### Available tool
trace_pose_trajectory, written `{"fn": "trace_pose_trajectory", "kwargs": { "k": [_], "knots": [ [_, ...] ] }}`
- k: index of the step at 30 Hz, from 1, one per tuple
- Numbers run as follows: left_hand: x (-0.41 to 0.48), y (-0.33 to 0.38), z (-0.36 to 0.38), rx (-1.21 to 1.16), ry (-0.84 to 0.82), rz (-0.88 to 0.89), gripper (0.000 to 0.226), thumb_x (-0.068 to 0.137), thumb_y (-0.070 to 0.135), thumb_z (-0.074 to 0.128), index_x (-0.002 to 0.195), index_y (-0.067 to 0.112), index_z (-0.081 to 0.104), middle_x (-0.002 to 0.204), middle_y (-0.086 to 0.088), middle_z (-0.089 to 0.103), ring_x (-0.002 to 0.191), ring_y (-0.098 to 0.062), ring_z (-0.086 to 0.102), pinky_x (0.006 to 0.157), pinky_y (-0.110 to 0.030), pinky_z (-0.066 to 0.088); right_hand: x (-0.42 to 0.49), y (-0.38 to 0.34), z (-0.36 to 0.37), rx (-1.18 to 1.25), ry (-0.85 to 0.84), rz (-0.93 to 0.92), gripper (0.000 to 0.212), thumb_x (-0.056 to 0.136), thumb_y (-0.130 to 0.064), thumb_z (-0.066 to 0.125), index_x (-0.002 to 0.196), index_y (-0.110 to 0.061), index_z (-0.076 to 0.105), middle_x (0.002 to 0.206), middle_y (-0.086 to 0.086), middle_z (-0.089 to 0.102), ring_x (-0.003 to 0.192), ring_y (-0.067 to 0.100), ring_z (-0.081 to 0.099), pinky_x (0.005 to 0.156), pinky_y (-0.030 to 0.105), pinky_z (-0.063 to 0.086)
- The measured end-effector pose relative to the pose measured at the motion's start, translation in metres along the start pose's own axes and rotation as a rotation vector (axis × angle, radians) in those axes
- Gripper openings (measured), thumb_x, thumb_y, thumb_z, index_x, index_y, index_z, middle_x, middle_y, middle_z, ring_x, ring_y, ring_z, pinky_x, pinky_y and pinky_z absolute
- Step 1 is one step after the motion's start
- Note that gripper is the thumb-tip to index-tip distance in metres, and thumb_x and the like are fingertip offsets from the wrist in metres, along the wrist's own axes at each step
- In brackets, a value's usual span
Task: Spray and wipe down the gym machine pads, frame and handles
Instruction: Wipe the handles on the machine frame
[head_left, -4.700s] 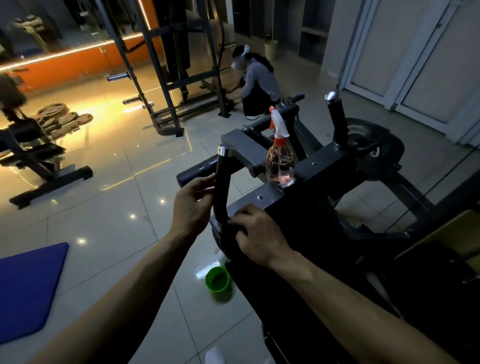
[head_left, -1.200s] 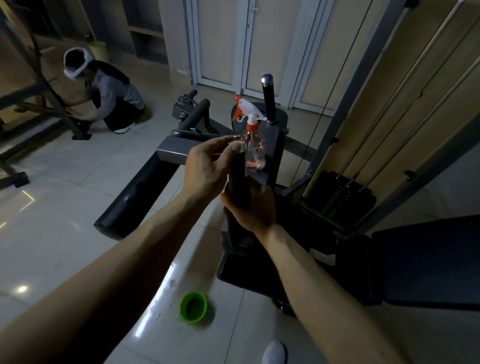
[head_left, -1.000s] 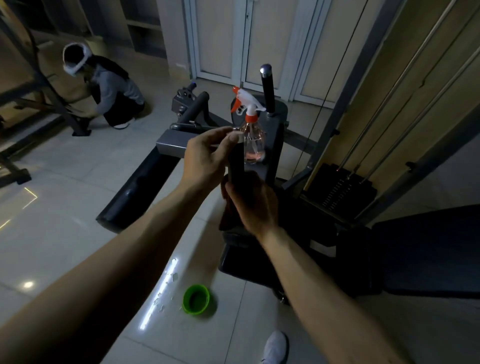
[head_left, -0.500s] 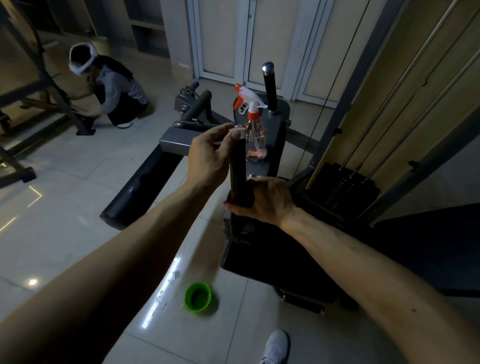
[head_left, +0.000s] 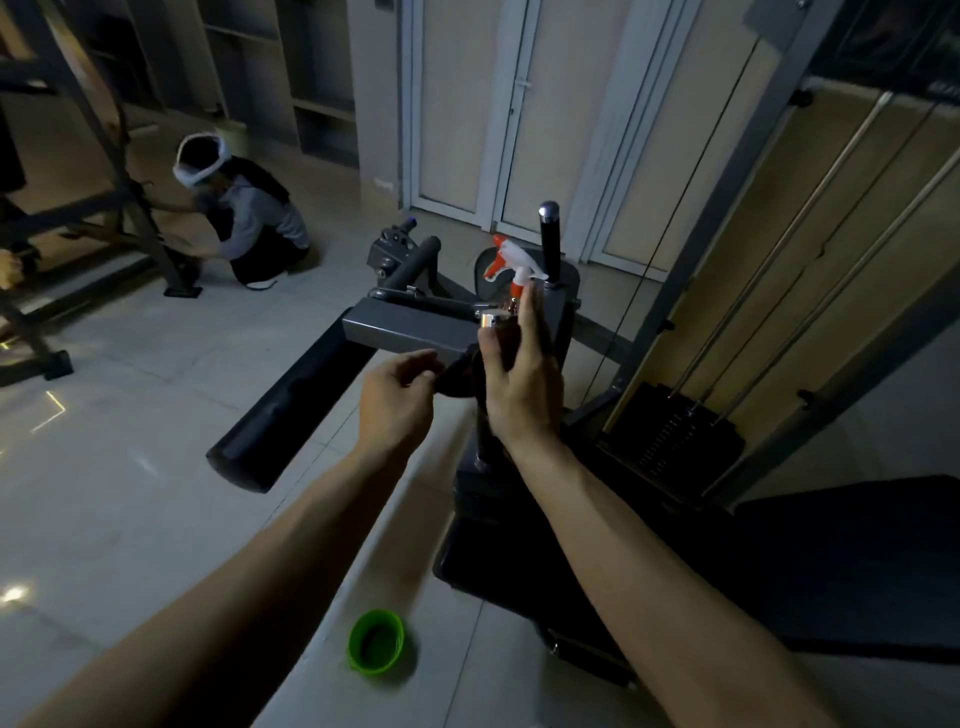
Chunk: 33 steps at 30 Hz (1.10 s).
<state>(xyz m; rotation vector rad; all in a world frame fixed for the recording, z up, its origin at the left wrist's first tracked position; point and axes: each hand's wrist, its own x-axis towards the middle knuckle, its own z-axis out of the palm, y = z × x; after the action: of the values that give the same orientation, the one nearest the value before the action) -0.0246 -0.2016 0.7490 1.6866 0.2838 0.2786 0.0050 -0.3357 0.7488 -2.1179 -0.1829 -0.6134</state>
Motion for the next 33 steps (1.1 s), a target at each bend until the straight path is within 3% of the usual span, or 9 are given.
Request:
{"fn": "trace_pose_trajectory", "kwargs": {
  "k": [3, 6, 10, 14, 17, 19, 23, 29, 33],
  "knots": [
    [-0.003, -0.007, 0.004, 0.014, 0.026, -0.024, 0.032, 0.098, 0.002, 0.057, 0.124, 0.015, 0.070, 0.109, 0.001, 0.073, 0.095, -0.009, 0.068, 0.089, -0.031, 0.057, -0.017, -0.007, 0.009, -0.134, 0.075, 0.048, 0.061, 0.107, -0.037, 0.052, 0.161, -0.015, 0.034, 0.161, 0.012, 0.042, 0.140, 0.023, 0.048, 0.106, 0.004, 0.030],
    [-0.011, -0.012, 0.011, 0.047, 0.027, -0.053, 0.031, 0.098, 0.002, 0.056, 0.122, 0.015, 0.072, 0.114, 0.002, 0.073, 0.096, 0.002, 0.068, 0.089, -0.020, 0.057, -0.060, 0.022, 0.005, -0.324, -0.006, 0.007, 0.059, 0.104, -0.027, 0.059, 0.157, -0.012, 0.041, 0.157, 0.017, 0.046, 0.135, 0.032, 0.056, 0.101, 0.035, 0.053],
    [-0.035, -0.024, 0.019, 0.121, 0.001, -0.096, 0.019, 0.098, 0.012, 0.061, 0.106, 0.025, 0.073, 0.108, 0.006, 0.074, 0.080, 0.006, 0.067, 0.065, -0.014, 0.054, -0.107, 0.061, -0.013, -0.409, -0.241, 0.122, 0.044, 0.105, -0.031, 0.058, 0.147, -0.021, 0.053, 0.149, 0.005, 0.057, 0.134, 0.023, 0.057, 0.105, 0.037, 0.052],
    [-0.052, -0.021, 0.037, 0.030, -0.253, -0.135, 0.014, 0.099, 0.029, 0.066, 0.096, 0.020, 0.076, 0.083, 0.001, 0.077, 0.076, -0.017, 0.074, 0.075, -0.044, 0.064, -0.077, 0.035, -0.056, 0.098, -0.018, 0.452, 0.037, 0.101, -0.048, 0.059, 0.131, -0.026, 0.060, 0.120, 0.001, 0.068, 0.110, 0.019, 0.067, 0.087, 0.028, 0.055],
    [-0.064, 0.017, 0.066, -0.241, -0.572, -0.158, 0.039, 0.102, 0.049, 0.055, 0.119, 0.017, 0.069, 0.086, 0.006, 0.076, 0.079, -0.013, 0.073, 0.067, -0.030, 0.058, -0.032, 0.004, -0.089, 0.343, -0.012, 0.625, 0.064, 0.091, -0.072, 0.054, 0.130, -0.021, 0.057, 0.120, 0.004, 0.066, 0.107, 0.019, 0.066, 0.088, 0.036, 0.057],
    [-0.068, 0.040, 0.087, -0.396, -0.643, -0.148, 0.035, 0.103, 0.045, 0.053, 0.124, 0.021, 0.067, 0.109, -0.001, 0.077, 0.102, -0.016, 0.074, 0.083, -0.030, 0.060, -0.018, -0.011, -0.105, 0.433, -0.165, 0.668, 0.095, 0.080, -0.094, 0.035, 0.138, -0.023, 0.061, 0.129, 0.004, 0.067, 0.118, 0.020, 0.064, 0.100, 0.041, 0.054],
    [-0.051, 0.052, 0.119, -0.383, -0.399, -0.155, 0.023, 0.103, 0.035, 0.060, 0.116, 0.020, 0.072, 0.110, -0.006, 0.077, 0.105, -0.022, 0.073, 0.095, -0.043, 0.059, 0.005, -0.002, -0.123, 0.563, -0.267, 0.662, 0.082, 0.098, -0.078, 0.017, 0.125, -0.024, 0.073, 0.113, -0.004, 0.077, 0.100, 0.004, 0.072, 0.079, 0.021, 0.056],
    [-0.002, 0.050, 0.160, -0.369, -0.127, -0.283, 0.028, 0.100, 0.041, 0.057, 0.116, 0.021, 0.070, 0.104, -0.004, 0.076, 0.098, -0.021, 0.073, 0.092, -0.044, 0.058, 0.080, 0.047, -0.113, 0.544, -0.316, 0.693, 0.026, 0.107, -0.025, 0.054, 0.125, -0.013, 0.069, 0.123, 0.008, 0.070, 0.117, 0.017, 0.065, 0.080, 0.017, 0.051],
    [0.036, 0.050, 0.186, -0.420, 0.188, -0.475, 0.038, 0.099, 0.039, 0.054, 0.130, 0.017, 0.055, 0.115, -0.008, 0.067, 0.103, -0.024, 0.067, 0.099, -0.048, 0.054, 0.144, 0.079, -0.080, 0.446, -0.536, 0.593, 0.048, 0.100, -0.012, 0.062, 0.147, -0.011, 0.052, 0.140, 0.010, 0.059, 0.102, 0.007, 0.063, 0.073, 0.011, 0.051]
  ]
}}
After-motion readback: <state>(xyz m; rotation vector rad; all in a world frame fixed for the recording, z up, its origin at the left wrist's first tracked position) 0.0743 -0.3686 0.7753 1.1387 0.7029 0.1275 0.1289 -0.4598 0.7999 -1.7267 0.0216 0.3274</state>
